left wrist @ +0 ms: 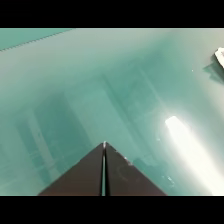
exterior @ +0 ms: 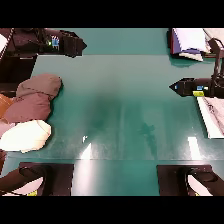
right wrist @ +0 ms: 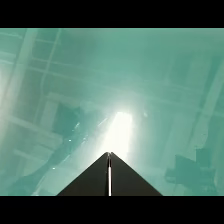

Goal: Fold the shirts.

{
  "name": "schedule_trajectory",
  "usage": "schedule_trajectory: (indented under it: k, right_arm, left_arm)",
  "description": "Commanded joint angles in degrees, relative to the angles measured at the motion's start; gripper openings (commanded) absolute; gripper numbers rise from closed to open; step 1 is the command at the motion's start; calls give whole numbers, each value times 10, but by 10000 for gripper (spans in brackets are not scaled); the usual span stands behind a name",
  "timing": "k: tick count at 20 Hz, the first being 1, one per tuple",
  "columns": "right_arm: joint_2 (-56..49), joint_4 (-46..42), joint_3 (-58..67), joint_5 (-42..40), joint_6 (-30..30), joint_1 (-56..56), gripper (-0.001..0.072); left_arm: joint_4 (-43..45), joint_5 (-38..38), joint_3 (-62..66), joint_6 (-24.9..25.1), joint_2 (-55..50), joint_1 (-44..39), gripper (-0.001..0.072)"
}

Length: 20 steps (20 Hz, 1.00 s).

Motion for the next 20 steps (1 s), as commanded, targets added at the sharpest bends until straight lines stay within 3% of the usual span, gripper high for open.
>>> schedule_trajectory:
  k: [1,12,14,15,16,17,20]
  right_arm:
    - [0,1,0,0,0,2,16]
    - [0,1,0,1,0,2,16]
    - [0,1,0,2,0,2,16]
    - [0,1,0,2,0,2,16]
    - [0,1,0,2,0,2,16]
    - [0,1,0,2,0,2,16]
    - [0,1,0,2,0,2,16]
  left_arm:
    - [0,1,0,0,0,0,24]
    - [-1,4,0,-1,0,0,24]
    - [6,44,0,2,0,0,24]
    - [31,50,0,2,0,5,57]
    - [76,46,0,-3,0,11,378]
    - [134,33,0,-32,-4,22,561]
    - [252,-26,-14,-82,-30,83,550]
